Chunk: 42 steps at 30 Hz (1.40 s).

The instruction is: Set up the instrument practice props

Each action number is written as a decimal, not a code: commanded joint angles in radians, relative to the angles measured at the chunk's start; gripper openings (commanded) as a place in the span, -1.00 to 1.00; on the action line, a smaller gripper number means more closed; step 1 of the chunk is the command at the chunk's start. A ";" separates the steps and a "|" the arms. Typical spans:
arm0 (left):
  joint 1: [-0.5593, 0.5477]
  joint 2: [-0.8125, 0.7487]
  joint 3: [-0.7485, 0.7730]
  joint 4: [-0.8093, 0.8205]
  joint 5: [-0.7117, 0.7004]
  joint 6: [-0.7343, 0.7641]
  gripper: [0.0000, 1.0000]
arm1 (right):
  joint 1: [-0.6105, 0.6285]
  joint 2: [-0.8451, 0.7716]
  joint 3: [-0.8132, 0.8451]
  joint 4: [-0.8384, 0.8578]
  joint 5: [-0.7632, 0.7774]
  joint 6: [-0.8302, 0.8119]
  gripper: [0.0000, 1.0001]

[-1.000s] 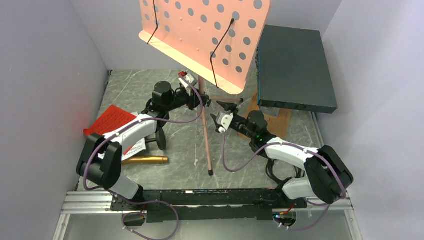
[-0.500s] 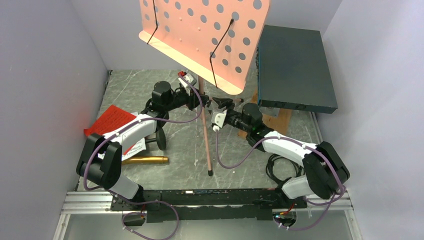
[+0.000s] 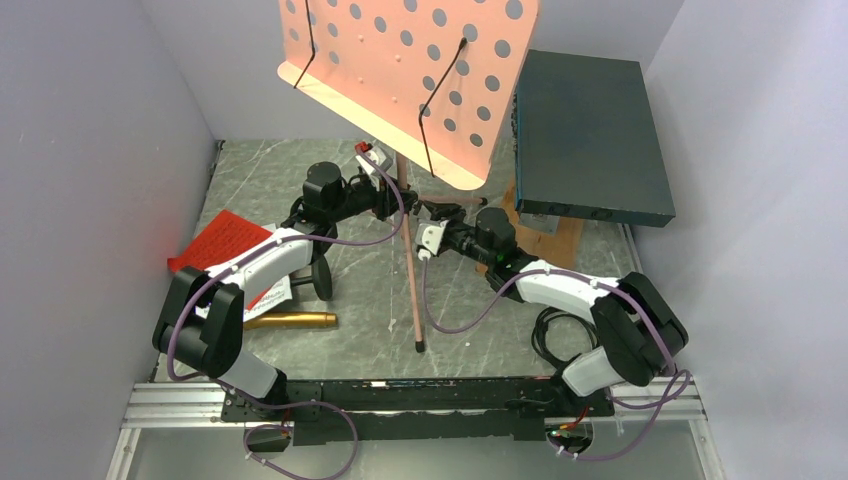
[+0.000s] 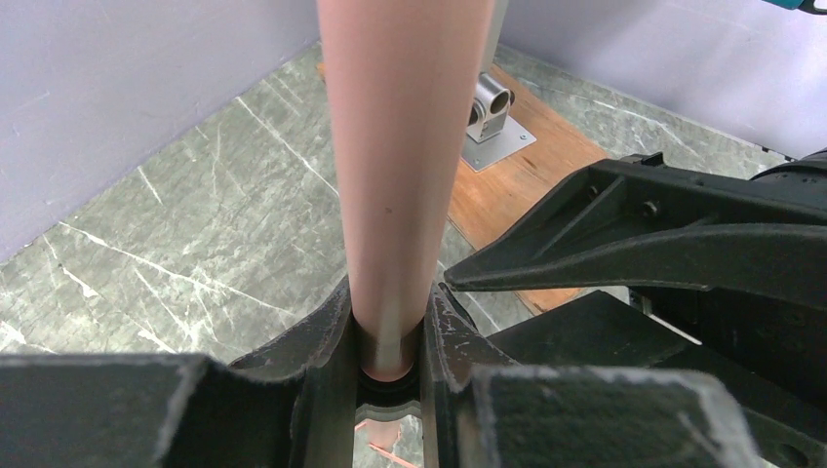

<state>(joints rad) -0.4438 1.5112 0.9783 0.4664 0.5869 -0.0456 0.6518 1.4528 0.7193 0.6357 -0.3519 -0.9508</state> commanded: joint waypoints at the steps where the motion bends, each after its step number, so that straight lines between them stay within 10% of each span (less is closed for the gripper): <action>1: -0.001 -0.045 0.007 0.040 0.079 -0.106 -1.00 | 0.009 0.025 0.036 0.119 0.039 0.042 -0.12; 13: -0.001 -0.023 0.016 0.037 0.086 -0.109 -1.00 | 0.017 0.043 0.012 0.188 0.035 0.060 -0.07; 20: -0.001 -0.019 0.018 0.038 0.089 -0.118 -1.00 | 0.017 0.051 0.032 0.197 0.099 0.306 -1.00; 27: 0.000 -0.028 0.019 0.040 0.093 -0.121 -1.00 | 0.017 0.011 0.068 0.088 0.398 1.026 -1.00; 33: 0.001 -0.028 0.019 0.053 0.102 -0.138 -1.00 | 0.000 0.050 0.229 -0.424 0.675 1.705 -1.00; 42: 0.000 -0.034 0.020 0.048 0.103 -0.134 -1.00 | 0.005 0.040 0.275 -0.451 0.690 1.695 -0.47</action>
<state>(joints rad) -0.4301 1.5116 0.9783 0.4706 0.5758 -0.0635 0.6975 1.4906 0.9680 0.2630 0.1184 0.7105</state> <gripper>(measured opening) 0.257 0.211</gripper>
